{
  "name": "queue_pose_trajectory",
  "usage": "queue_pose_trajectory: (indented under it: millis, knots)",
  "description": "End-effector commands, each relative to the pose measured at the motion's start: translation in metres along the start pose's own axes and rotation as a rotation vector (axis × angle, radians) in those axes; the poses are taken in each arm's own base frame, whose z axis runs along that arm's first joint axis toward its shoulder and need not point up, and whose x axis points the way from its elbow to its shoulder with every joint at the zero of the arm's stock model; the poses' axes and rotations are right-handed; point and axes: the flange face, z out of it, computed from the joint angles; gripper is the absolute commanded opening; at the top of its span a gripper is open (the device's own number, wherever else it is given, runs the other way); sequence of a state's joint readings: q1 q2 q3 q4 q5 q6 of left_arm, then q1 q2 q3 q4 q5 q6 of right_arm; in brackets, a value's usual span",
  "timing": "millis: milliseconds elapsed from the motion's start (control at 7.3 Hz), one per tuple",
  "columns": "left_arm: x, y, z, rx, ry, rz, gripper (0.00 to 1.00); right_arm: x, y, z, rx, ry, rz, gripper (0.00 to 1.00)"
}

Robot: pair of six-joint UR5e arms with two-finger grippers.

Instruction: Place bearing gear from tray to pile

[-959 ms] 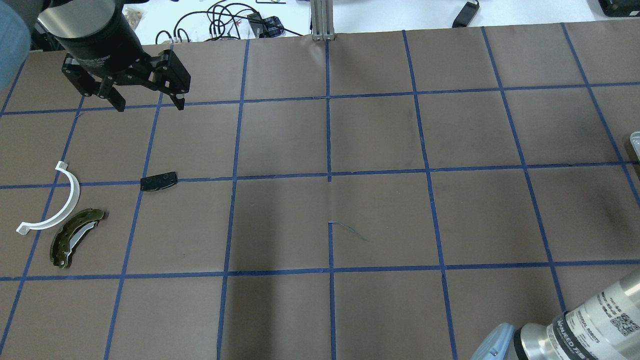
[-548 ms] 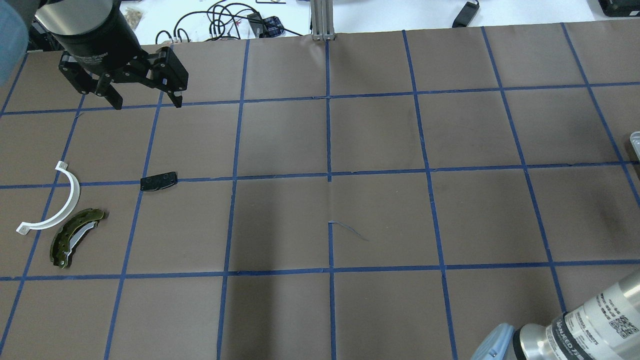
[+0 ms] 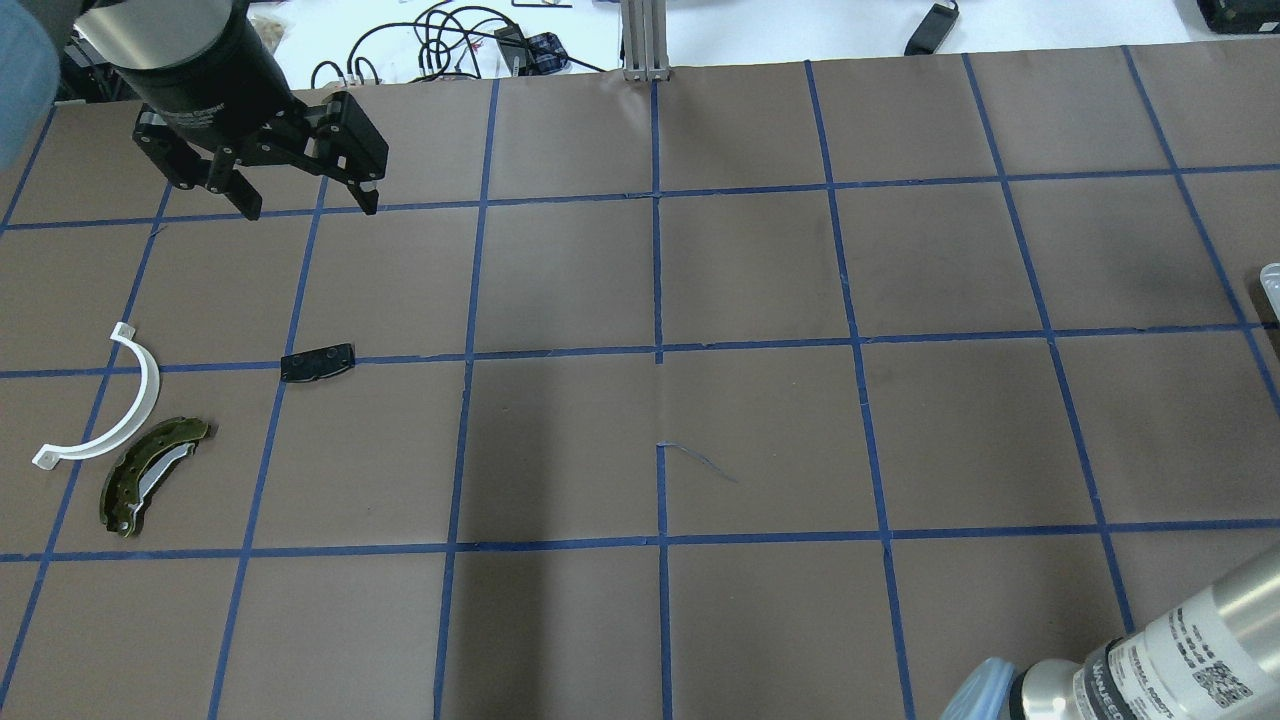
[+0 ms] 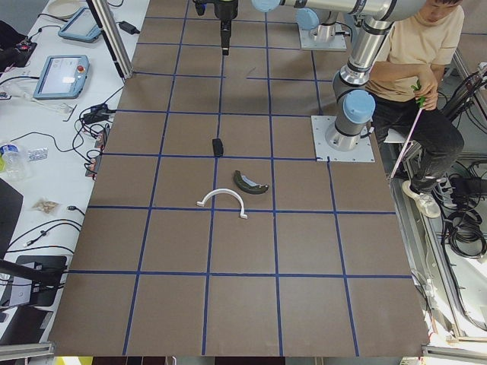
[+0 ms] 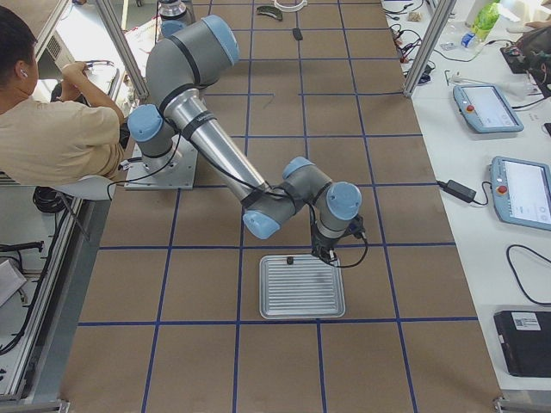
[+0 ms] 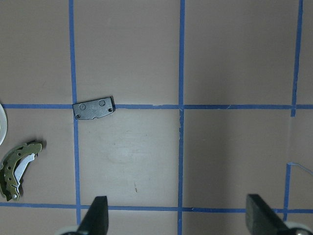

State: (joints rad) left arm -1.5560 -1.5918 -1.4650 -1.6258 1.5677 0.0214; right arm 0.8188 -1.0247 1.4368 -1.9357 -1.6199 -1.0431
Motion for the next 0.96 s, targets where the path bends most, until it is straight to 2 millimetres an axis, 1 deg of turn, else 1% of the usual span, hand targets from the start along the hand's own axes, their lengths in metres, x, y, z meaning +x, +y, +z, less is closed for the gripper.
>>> queue_pose_trajectory:
  millis: [0, 137, 274, 411, 548, 685, 822]
  knots:
    - [0.001, 0.001, -0.002, 0.001, 0.014, 0.039, 1.00, -0.089, -0.041, -0.046, -0.046, -0.058, 0.097, 0.00]
    - [-0.003, -0.002, -0.002, 0.011, -0.017, 0.079, 1.00, -0.137, -0.066, -0.062, -0.024, -0.096, 0.107, 0.00]
    - [-0.006, -0.002, -0.001, 0.009, -0.054, 0.103, 1.00, -0.180, -0.082, -0.075, -0.003, -0.106, 0.121, 0.00]
    - [-0.004, -0.001, 0.001, 0.007, -0.044, 0.087, 1.00, -0.235, -0.093, -0.079, 0.002, -0.130, 0.142, 0.00]
    - [-0.004, -0.001, 0.002, 0.007, -0.043, 0.052, 1.00, -0.294, -0.098, -0.084, -0.005, -0.123, 0.173, 0.00]
    - [-0.004, 0.000, 0.001, 0.009, -0.043, 0.021, 1.00, -0.351, -0.103, -0.077, -0.027, -0.118, 0.203, 0.00]
    - [-0.004, 0.000, 0.001, 0.007, -0.046, 0.021, 1.00, -0.403, -0.111, -0.080, -0.018, -0.099, 0.248, 0.00]
